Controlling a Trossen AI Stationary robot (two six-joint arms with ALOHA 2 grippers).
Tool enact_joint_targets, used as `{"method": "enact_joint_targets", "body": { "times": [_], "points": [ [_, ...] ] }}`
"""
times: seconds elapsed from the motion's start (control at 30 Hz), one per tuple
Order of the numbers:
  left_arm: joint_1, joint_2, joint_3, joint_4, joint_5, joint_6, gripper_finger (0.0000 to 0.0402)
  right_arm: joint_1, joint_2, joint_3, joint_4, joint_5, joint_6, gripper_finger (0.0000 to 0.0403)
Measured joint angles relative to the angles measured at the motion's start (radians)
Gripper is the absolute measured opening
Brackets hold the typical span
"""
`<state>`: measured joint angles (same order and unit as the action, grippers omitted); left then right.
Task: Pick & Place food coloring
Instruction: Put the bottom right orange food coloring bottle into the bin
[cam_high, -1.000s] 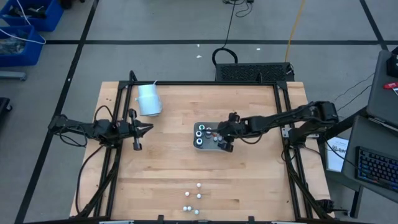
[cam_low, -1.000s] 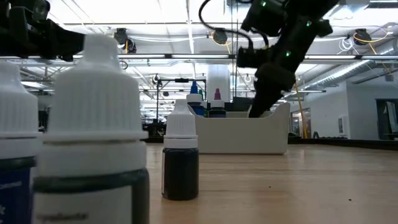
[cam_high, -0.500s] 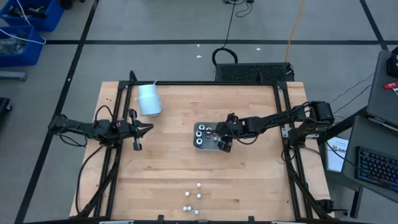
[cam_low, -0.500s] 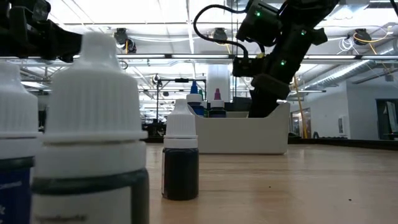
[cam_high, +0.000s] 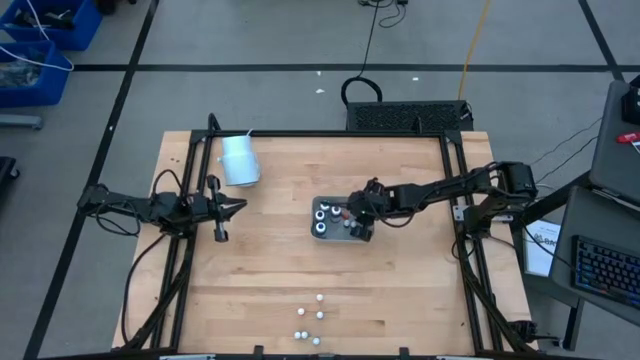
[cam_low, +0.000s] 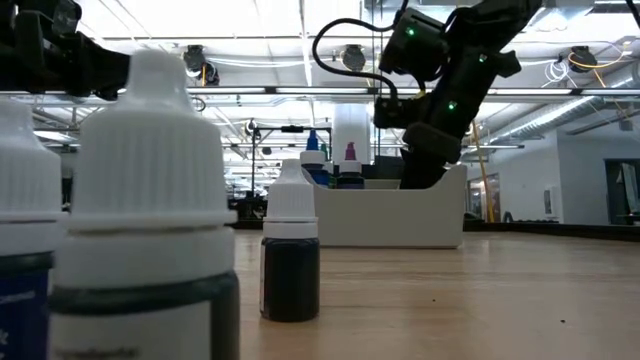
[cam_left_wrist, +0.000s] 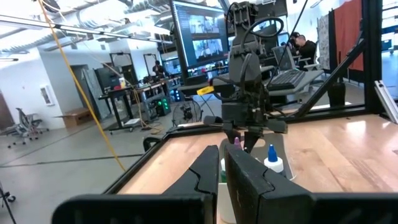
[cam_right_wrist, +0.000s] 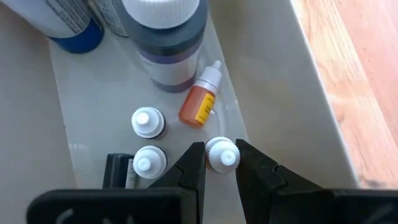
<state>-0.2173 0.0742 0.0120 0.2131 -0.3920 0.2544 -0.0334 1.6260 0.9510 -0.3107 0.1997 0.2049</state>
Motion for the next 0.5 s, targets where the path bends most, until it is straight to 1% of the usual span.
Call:
{"method": "enact_joint_targets", "body": {
  "times": [0.4, 0.5],
  "points": [
    [0.000, 0.000, 0.000, 0.001, 0.000, 0.003, 0.0035, 0.000, 0.000, -0.017, -0.002, 0.006, 0.001, 0.0055],
    [0.000, 0.000, 0.000, 0.001, 0.000, 0.003, 0.0035, 0.000, 0.000, -0.017, -0.001, 0.006, 0.003, 0.0061]
  ]
}}
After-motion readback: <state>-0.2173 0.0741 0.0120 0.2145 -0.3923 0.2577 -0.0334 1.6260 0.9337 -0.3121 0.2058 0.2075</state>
